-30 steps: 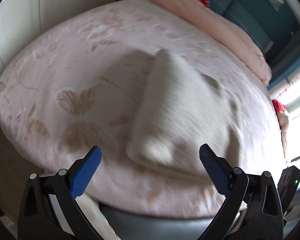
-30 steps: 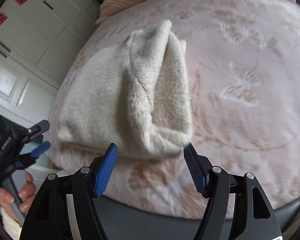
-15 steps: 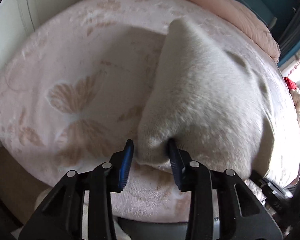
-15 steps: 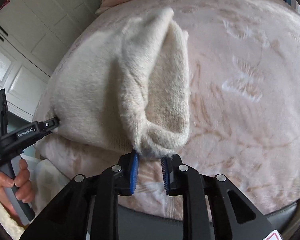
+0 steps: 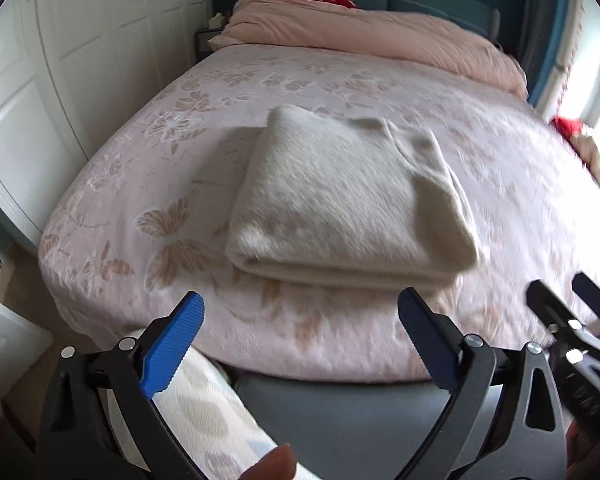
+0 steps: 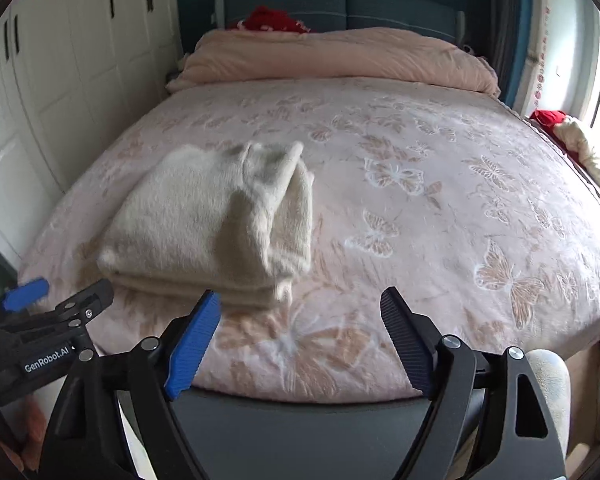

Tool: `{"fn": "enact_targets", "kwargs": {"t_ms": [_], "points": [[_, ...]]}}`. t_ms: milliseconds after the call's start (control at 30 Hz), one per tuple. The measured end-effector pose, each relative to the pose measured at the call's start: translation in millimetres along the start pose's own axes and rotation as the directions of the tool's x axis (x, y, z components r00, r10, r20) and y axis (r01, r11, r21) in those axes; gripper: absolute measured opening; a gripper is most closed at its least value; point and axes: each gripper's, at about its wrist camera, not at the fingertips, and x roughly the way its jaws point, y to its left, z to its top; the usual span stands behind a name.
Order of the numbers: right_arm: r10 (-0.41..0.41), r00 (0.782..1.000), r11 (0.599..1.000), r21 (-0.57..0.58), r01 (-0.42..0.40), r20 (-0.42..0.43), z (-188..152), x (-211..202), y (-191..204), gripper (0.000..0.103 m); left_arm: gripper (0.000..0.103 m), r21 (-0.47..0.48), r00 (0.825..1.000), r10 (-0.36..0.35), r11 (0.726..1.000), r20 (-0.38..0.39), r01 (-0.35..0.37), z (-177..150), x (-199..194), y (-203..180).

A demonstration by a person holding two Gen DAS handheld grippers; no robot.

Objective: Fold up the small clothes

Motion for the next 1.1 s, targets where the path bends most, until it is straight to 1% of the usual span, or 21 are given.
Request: {"fn": "enact_targets", "kwargs": {"t_ms": [67,100,133,267,367,667,833,1100], "points": [[0.002,1.0,1.0,-0.014,-0.002,-0.021,-7.6,0.3,0.3,0.08,0.095,0.031,1.0,0.014,0.999,0.008,-0.014,-5.6,-2.7,-6.7],[-0.001,1.0,1.0,-0.011,0.001,-0.022,-10.9,-1.6,-2.5,0.08,0.095,0.039,0.999,0.038,0.998,0.012,-0.038,-8.5,-4.5,-9.9],[-0.001,1.0,1.0,-0.005,0.001,-0.024,-12.5,-2.3,-4.9,0.08,0.095,0.04,0.999,0.045,0.998,0.015,-0.046,-10.8,-5.8,-11.2],[0.001,0.999,0.999,0.038,0.001,-0.039,-15.9,-4.6,-9.8,0.08,0.095,0.038,1.0,0.026,0.999,-0.002,-0.026,-14.7,-6.7,-11.7],[-0.005,0.999,0.999,0.042,0.006,-0.04,-16.8,-5.9,-10.3,0.08,0.095,0.053,0.999,0.042,0.998,0.006,-0.042,-15.6,-8.5,-17.0],[-0.007,0.998,0.998,0.059,0.01,-0.064,-19.2,0.0,-9.5,0.08,0.095,0.014,0.997,0.07,0.997,0.013,-0.071,-16.0,-9.3,-15.9],[-0.004,0.996,0.999,0.051,0.008,-0.087,-20.8,4.0,-7.2,0.08,0.095,0.012,0.995,0.103,0.995,0.013,-0.103,-17.8,-7.6,-15.9],[-0.009,0.996,0.999,0.052,0.013,-0.092,-21.4,5.4,-5.8,0.08,0.095,0.013,0.994,0.105,0.994,0.007,-0.106,-18.2,-6.6,-16.4]]}}
